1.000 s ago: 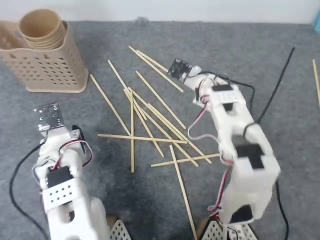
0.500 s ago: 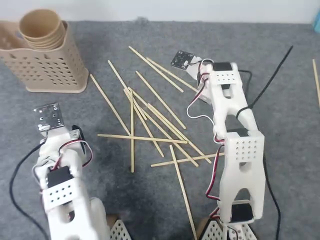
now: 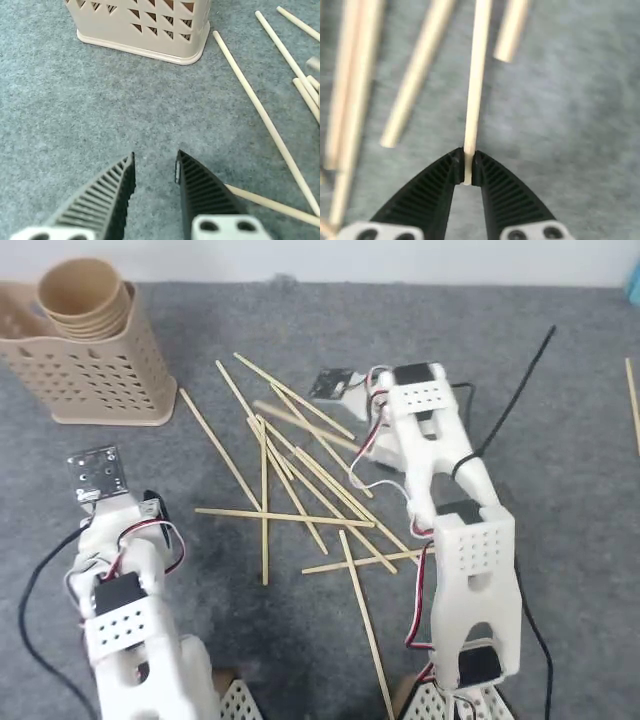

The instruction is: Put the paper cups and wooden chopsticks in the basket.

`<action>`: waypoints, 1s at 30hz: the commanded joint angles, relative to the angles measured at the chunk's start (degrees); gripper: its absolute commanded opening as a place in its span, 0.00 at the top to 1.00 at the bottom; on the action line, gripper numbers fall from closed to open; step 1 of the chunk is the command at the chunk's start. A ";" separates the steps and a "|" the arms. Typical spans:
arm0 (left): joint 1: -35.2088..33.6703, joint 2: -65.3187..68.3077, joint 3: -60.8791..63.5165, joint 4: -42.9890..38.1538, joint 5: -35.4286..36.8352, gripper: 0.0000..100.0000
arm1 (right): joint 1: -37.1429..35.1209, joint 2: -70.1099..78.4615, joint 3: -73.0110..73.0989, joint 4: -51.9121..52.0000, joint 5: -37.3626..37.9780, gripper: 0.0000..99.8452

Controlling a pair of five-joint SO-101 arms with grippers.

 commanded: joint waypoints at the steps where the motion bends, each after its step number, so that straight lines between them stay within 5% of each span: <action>1: -0.53 -1.23 -0.57 -0.53 -0.44 0.88 | -2.77 -9.89 9.49 -4.35 1.41 0.99; 8: -0.53 -1.23 -0.57 -0.53 -0.44 0.88 | -5.93 -32.31 38.77 -22.02 1.14 0.99; 14: -0.53 -1.23 -0.57 -0.35 -0.44 0.88 | -3.03 -44.97 44.48 -30.99 -2.55 0.99; 24: -0.62 -1.23 -0.57 -0.26 -0.44 0.88 | 4.09 -18.86 24.18 -35.12 -2.55 0.99; 30: -0.62 -1.23 -0.57 -0.35 -0.44 0.88 | 5.49 -3.65 7.91 -24.75 -0.26 0.99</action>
